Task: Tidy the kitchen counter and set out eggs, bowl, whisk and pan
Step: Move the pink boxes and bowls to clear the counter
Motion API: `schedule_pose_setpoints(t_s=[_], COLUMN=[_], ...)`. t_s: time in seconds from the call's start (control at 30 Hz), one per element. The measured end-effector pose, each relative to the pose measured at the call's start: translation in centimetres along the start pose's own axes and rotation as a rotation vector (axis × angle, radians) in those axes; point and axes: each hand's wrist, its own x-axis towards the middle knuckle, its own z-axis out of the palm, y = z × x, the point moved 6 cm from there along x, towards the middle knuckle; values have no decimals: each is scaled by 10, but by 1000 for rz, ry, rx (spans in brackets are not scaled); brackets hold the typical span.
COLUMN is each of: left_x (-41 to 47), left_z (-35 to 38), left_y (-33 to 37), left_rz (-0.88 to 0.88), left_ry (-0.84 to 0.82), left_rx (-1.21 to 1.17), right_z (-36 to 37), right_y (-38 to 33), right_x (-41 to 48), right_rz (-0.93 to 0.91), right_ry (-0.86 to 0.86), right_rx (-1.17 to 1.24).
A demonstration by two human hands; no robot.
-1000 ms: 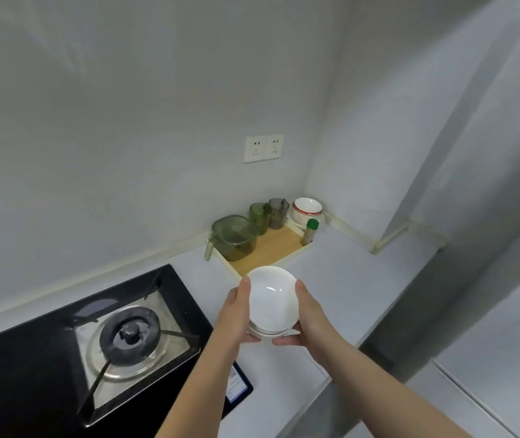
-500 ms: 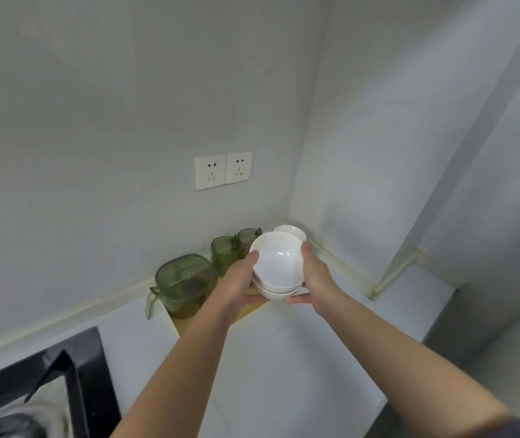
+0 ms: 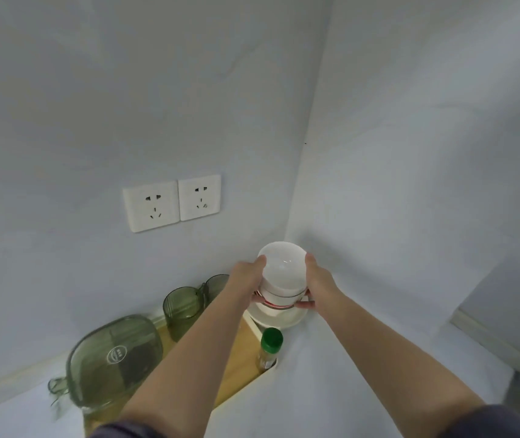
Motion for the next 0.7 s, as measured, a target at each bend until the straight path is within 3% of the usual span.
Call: schedule_pose_setpoints(t_s=[0.53,0.7], left_x=[84,95], left_z=[18,22], left_y=[-11,-15], left_rz=[-50,24], left_ry=[116,141], left_rx=[286,427], right_z=[10,9], right_y=[18,26], right_x=[98,109], right_rz=[-14,-61], right_ry=[6,30], right_rx=[-157,-218])
